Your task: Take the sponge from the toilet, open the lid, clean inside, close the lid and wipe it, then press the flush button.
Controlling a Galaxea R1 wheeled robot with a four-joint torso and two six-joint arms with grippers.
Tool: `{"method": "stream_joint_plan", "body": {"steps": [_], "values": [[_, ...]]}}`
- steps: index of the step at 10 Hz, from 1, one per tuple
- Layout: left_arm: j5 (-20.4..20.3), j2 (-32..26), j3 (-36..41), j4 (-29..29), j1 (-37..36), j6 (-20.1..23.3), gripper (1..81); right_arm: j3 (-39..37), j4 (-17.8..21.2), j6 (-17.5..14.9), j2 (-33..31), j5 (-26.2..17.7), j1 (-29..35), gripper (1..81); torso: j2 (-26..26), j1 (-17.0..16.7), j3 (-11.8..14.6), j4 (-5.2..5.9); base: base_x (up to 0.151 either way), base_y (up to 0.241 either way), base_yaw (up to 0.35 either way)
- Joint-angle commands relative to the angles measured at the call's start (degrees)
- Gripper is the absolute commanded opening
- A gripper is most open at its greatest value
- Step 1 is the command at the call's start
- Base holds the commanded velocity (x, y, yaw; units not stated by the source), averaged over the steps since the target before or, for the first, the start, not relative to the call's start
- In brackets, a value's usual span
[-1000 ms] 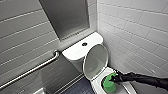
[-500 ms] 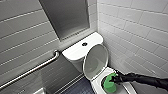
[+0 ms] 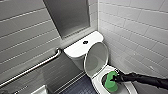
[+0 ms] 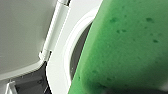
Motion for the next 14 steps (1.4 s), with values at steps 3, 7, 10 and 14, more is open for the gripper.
{"method": "stream_joint_plan", "body": {"steps": [3, 7, 10, 14], "values": [[5.2, -0.4, -0.1, -0.6, 1.3, 0.4, 81.1, 0.4, -0.1, -0.1, -0.6, -1.3, 7.5, 1.0, 0.0, 0.0, 0.0, 0.00, -0.107, 0.000, 0.000], [5.3, -0.7, -0.2, -0.7, 1.4, 0.2, 81.1, 2.6, 0.2, 0.0, -1.2, 1.0, 13.6, 1.0, 0.0, 0.0, 0.0, 0.00, -0.019, 0.000, 0.000], [5.2, -0.7, -0.2, -0.7, 1.4, 0.3, 81.1, 2.5, -0.1, 0.1, -0.2, 1.0, 15.6, 1.0, 0.0, 0.0, 0.0, 0.00, 0.000, 0.000, 0.000], [5.2, -1.4, -0.2, -0.8, 1.8, 0.2, 81.1, -9.8, 1.6, 6.1, 3.8, 14.0, 8.5, 1.0, 0.0, 0.0, 0.0, 0.00, 0.000, 0.000, 0.000]]}}
